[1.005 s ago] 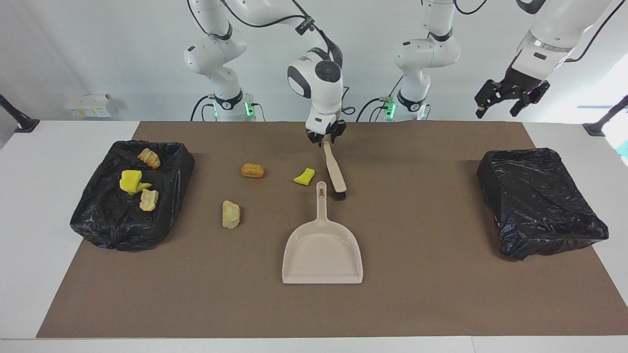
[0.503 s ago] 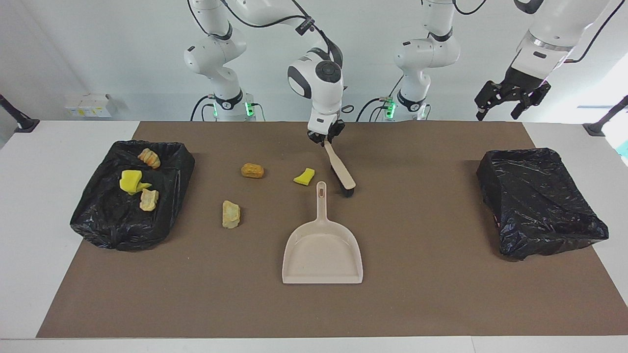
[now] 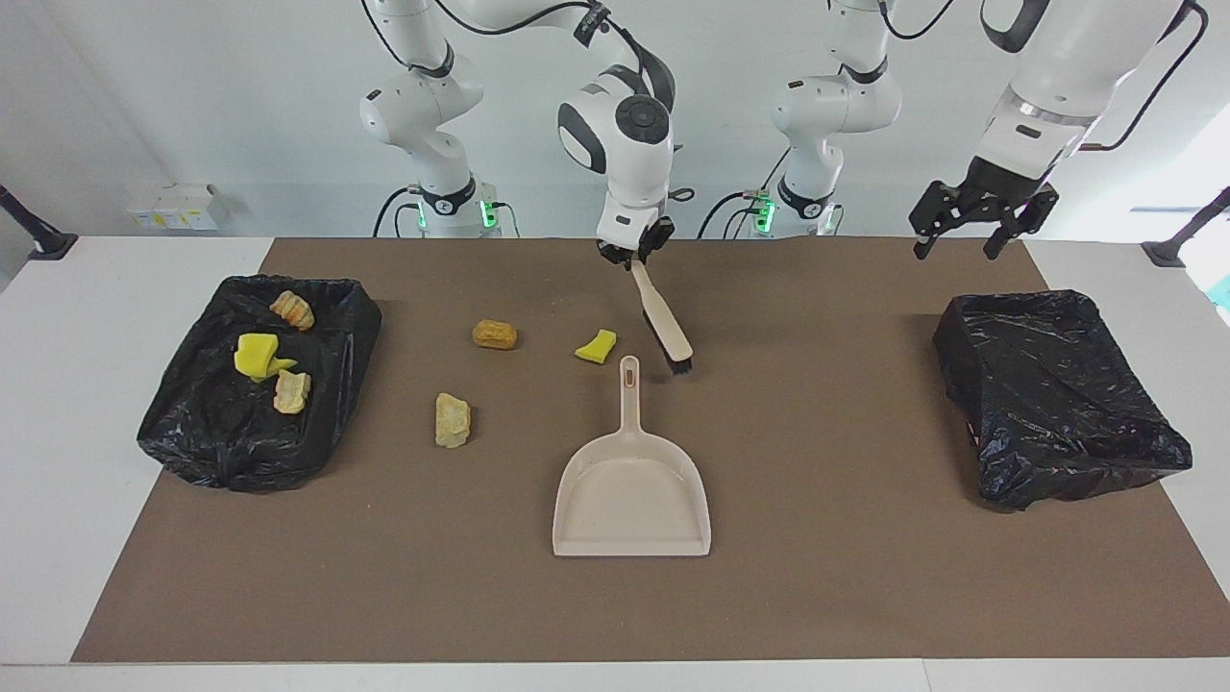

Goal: Sweep and dump trash in bin
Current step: 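Grasp the brush with the right gripper while the left gripper reaches the dustpan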

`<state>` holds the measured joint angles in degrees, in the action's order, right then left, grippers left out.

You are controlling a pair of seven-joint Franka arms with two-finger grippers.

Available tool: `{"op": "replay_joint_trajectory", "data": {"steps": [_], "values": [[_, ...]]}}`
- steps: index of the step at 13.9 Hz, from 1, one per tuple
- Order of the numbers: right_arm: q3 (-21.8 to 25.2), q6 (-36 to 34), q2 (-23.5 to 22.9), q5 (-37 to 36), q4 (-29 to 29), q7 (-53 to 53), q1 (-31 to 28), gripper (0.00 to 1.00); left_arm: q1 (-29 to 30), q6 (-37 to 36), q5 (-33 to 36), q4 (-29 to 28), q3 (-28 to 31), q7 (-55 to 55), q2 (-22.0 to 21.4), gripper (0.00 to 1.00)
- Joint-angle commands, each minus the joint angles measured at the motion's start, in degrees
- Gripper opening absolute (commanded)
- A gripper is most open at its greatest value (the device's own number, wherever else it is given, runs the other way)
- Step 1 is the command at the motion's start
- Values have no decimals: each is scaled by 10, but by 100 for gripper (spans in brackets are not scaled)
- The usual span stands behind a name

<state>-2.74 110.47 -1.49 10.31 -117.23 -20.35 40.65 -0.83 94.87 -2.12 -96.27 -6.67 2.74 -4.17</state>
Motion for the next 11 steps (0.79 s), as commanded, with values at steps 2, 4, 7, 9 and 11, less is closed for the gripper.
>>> {"op": "replay_joint_trajectory", "data": {"steps": [2,4,7,9,11], "values": [[3,-95,45,26,39,20,-68,0,-57,17,-24,-13,5,6,23,100],[4,-135,58,21,62,28,-120,0,-102,58,-42,-44,5,24,26,100],[7,-168,73,6,67,57,-186,0,-173,91,-44,-47,5,59,57,100],[7,-173,73,-54,66,57,-209,0,-209,137,-49,-48,5,109,84,100],[7,-167,72,-88,59,59,-245,0,-236,181,-48,-31,4,177,138,100]]}}
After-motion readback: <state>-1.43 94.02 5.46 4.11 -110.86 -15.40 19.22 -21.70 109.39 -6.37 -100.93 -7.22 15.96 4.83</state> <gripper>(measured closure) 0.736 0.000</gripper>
